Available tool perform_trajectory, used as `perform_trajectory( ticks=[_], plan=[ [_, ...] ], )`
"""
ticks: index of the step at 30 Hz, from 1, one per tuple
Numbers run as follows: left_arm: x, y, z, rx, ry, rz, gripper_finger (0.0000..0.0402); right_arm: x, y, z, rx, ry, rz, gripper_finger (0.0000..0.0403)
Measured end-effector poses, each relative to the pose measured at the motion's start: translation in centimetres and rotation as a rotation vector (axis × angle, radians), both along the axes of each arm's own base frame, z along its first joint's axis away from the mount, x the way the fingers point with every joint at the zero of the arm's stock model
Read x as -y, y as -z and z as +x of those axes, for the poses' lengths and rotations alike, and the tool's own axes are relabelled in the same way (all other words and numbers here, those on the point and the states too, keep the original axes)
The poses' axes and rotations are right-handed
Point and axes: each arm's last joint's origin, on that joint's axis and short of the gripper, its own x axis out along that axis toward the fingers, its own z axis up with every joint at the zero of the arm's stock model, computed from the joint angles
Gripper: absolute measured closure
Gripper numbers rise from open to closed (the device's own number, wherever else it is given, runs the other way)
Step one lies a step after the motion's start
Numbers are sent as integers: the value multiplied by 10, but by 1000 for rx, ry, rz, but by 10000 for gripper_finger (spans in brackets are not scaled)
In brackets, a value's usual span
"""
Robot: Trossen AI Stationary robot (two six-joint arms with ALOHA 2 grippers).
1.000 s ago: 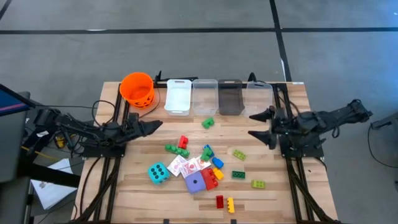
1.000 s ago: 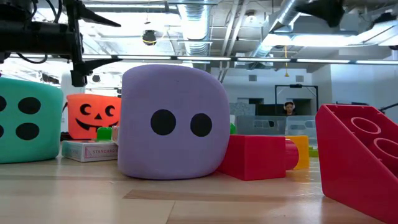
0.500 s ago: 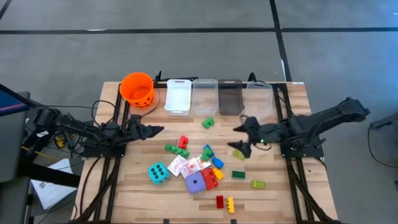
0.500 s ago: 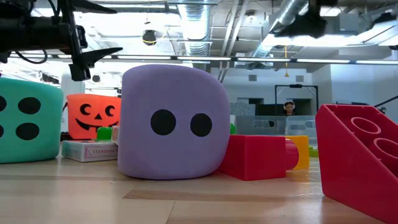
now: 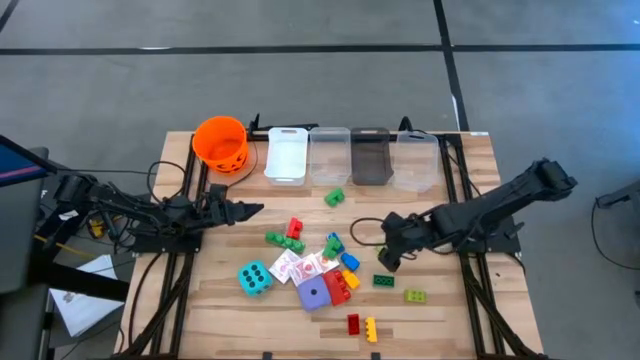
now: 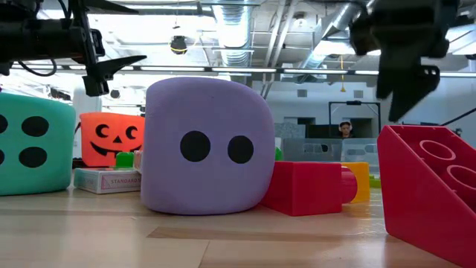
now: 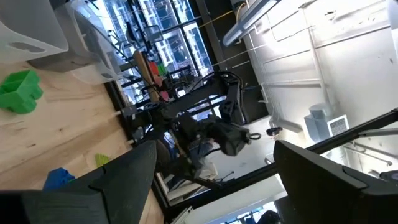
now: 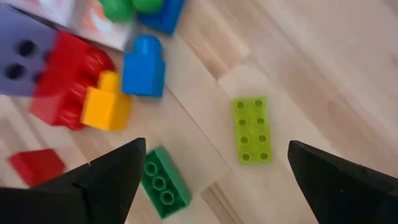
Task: Pick & Place Toys
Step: Put the top light green game piece into the right transparent bin
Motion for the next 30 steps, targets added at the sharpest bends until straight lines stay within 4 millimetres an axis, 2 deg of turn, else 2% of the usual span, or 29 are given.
perform_trajectory(
  ticks=[10, 19, 24, 30],
  plan=[
    [0, 0, 0, 0, -1, 1, 82, 0, 40, 16, -192, 4, 9, 20],
    [0, 0, 0, 0, -2, 1, 82, -3, 64, 27, -256, 11, -3, 20],
    [0, 0, 0, 2, -2, -4, 82, -4, 73, 28, -288, 3, -15, 20],
    [0, 0, 0, 1, -8, -6, 82, -1, 72, 29, -283, -42, -29, 20]
  ],
)
